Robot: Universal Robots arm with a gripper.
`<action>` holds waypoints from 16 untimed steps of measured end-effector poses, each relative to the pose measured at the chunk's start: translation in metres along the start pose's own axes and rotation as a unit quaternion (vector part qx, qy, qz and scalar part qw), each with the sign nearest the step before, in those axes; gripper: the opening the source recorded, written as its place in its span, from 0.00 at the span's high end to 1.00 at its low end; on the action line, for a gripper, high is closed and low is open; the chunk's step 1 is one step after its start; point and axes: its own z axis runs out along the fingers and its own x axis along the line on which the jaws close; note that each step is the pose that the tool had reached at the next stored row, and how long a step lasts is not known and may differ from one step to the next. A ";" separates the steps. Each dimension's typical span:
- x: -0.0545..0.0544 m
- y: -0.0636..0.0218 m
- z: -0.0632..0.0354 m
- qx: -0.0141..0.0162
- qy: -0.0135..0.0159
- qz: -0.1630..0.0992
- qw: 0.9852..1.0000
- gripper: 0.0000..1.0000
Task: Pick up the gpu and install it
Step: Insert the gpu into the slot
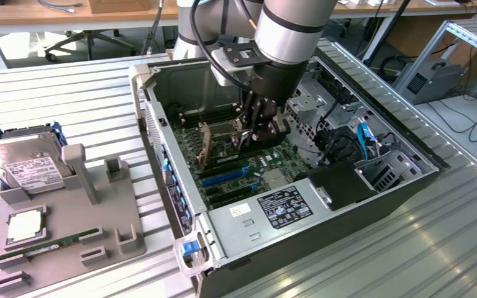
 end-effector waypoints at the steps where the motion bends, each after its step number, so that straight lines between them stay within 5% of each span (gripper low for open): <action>1: 0.000 0.0000 0.0000 0.000 0.000 0.000 1.000 0.73; 8: 0.000 0.0002 0.0016 0.000 0.000 0.000 1.000 0.73; 16: 0.002 0.0050 0.0162 0.000 0.000 0.000 1.000 0.73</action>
